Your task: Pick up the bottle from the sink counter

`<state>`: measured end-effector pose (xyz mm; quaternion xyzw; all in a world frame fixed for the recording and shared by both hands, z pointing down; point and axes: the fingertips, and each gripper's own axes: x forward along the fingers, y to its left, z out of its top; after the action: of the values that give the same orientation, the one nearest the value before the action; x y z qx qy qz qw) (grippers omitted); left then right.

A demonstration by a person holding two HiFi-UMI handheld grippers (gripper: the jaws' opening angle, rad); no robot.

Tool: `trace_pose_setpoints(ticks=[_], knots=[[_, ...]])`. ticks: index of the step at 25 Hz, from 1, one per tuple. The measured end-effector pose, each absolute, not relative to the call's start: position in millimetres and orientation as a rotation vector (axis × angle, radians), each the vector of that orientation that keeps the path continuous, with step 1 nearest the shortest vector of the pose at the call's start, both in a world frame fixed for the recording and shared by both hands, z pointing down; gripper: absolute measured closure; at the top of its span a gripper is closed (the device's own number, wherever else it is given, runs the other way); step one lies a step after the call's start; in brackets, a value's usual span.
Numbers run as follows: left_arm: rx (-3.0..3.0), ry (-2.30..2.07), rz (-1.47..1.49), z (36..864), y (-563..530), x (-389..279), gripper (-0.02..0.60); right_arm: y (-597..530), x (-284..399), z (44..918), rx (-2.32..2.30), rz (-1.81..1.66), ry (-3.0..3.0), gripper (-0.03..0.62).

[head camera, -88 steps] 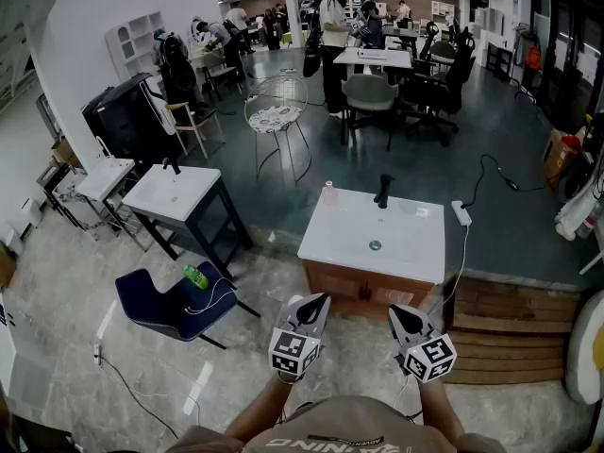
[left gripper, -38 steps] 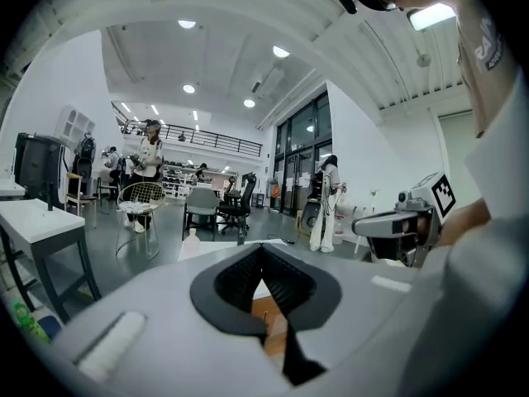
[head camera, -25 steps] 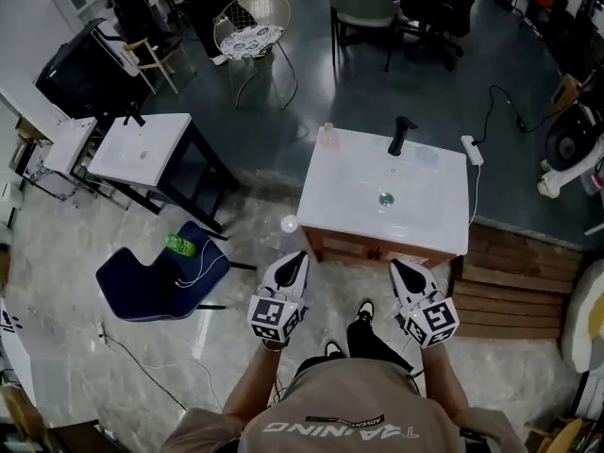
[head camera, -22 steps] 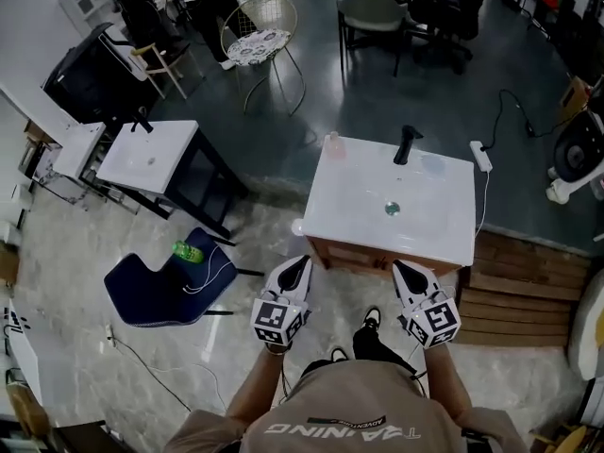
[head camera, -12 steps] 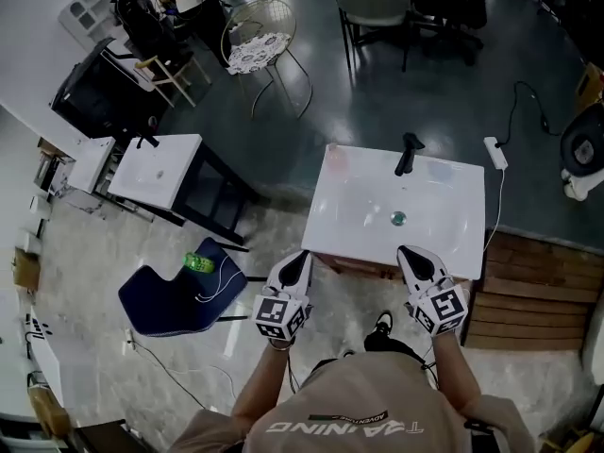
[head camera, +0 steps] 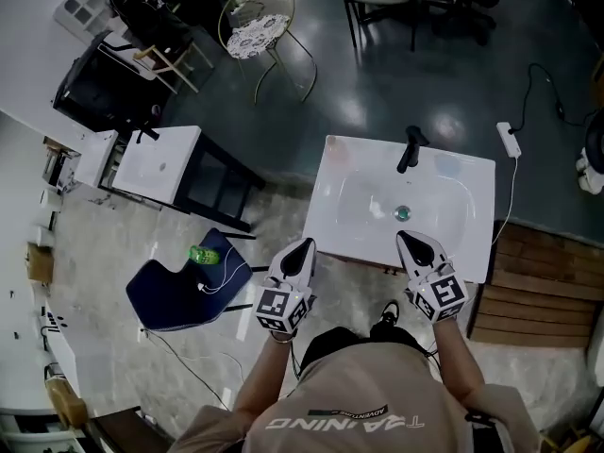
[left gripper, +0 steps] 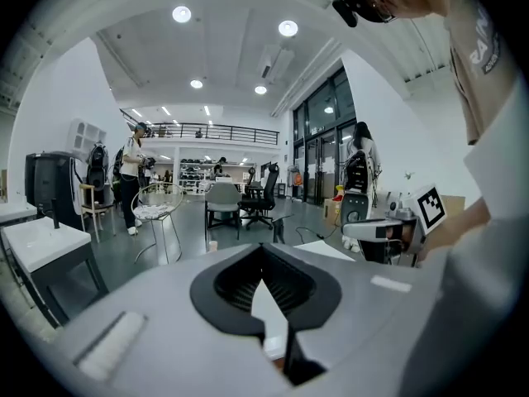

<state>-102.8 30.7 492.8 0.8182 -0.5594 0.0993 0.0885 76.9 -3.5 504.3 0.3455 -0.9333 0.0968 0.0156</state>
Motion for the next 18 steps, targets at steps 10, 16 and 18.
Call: trace_pose_setpoints(ticks=[10, 16, 18], knots=[[2.423, -1.588, 0.192, 516.8, -4.2, -102.3, 0.574, -29.4, 43.6, 513.7, 1.111, 0.289, -2.823, 0.588], [2.484, -1.547, 0.165, 510.0, -19.8, -118.2, 0.572, -33.1, 16.6, 469.4, 1.184, 0.118, -2.798, 0.586], [2.52, -1.553, 0.153, 506.4, -29.3, -126.1, 0.572, -37.3, 10.1, 464.4, 1.196, 0.067, -2.772, 0.586]])
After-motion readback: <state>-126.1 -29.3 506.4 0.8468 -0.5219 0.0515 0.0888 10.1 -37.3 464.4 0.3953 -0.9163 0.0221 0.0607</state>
